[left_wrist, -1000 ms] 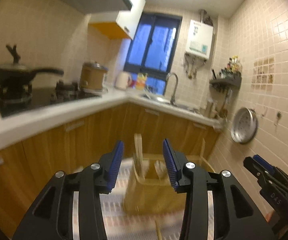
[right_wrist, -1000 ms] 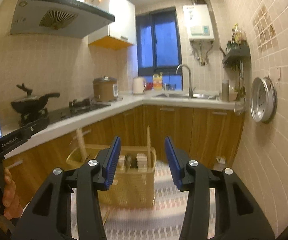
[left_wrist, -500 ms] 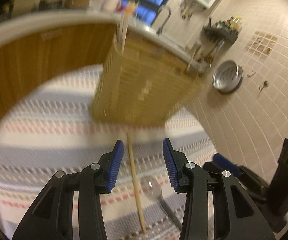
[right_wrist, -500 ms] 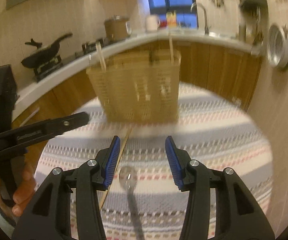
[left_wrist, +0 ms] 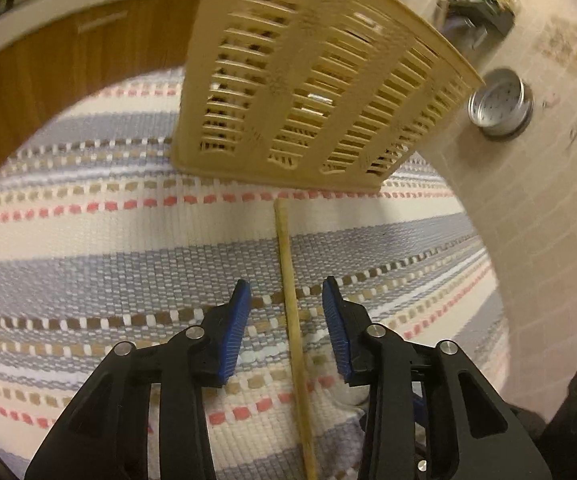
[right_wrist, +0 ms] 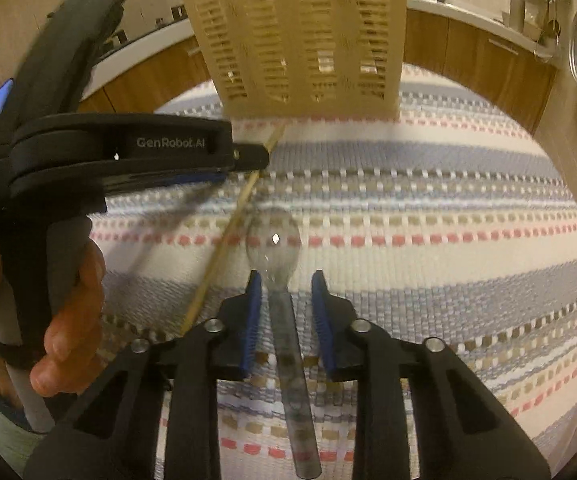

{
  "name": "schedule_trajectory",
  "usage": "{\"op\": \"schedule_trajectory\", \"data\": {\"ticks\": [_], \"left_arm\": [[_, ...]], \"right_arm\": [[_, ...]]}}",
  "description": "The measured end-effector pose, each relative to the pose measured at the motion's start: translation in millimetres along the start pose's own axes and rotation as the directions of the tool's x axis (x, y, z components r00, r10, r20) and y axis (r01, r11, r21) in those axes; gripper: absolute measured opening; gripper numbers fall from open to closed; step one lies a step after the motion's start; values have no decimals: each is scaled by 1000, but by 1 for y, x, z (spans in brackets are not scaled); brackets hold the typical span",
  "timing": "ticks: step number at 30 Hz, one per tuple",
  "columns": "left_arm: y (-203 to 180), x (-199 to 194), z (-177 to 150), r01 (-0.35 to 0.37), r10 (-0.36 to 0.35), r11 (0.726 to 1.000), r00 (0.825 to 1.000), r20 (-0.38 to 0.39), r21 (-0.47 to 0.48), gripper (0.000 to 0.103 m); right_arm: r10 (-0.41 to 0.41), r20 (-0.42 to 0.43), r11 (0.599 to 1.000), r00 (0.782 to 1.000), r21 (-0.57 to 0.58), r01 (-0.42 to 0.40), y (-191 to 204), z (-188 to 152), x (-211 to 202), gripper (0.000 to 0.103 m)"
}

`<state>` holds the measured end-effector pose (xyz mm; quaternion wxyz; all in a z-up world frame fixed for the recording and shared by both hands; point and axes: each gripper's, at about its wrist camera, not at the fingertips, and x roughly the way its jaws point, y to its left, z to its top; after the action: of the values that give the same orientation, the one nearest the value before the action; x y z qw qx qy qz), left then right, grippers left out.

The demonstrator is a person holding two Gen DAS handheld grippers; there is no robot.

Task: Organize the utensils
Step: 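Grasp a chopstick with the left tool while the right tool grasps a clear spoon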

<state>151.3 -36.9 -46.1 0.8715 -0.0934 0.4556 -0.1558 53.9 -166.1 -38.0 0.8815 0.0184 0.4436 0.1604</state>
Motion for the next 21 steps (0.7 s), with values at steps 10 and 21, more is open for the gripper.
{"op": "schedule_trajectory", "data": {"ticks": [10, 21], "left_arm": [[-28, 7, -13, -169, 166, 976, 985, 36, 137, 8], [-9, -23, -35, -120, 121, 989, 993, -13, 81, 3]], "right_arm": [[-149, 22, 985, 989, 90, 146, -26, -1, -6, 10], [-102, -8, 967, 995, 233, 101, -65, 3, -13, 11]]}}
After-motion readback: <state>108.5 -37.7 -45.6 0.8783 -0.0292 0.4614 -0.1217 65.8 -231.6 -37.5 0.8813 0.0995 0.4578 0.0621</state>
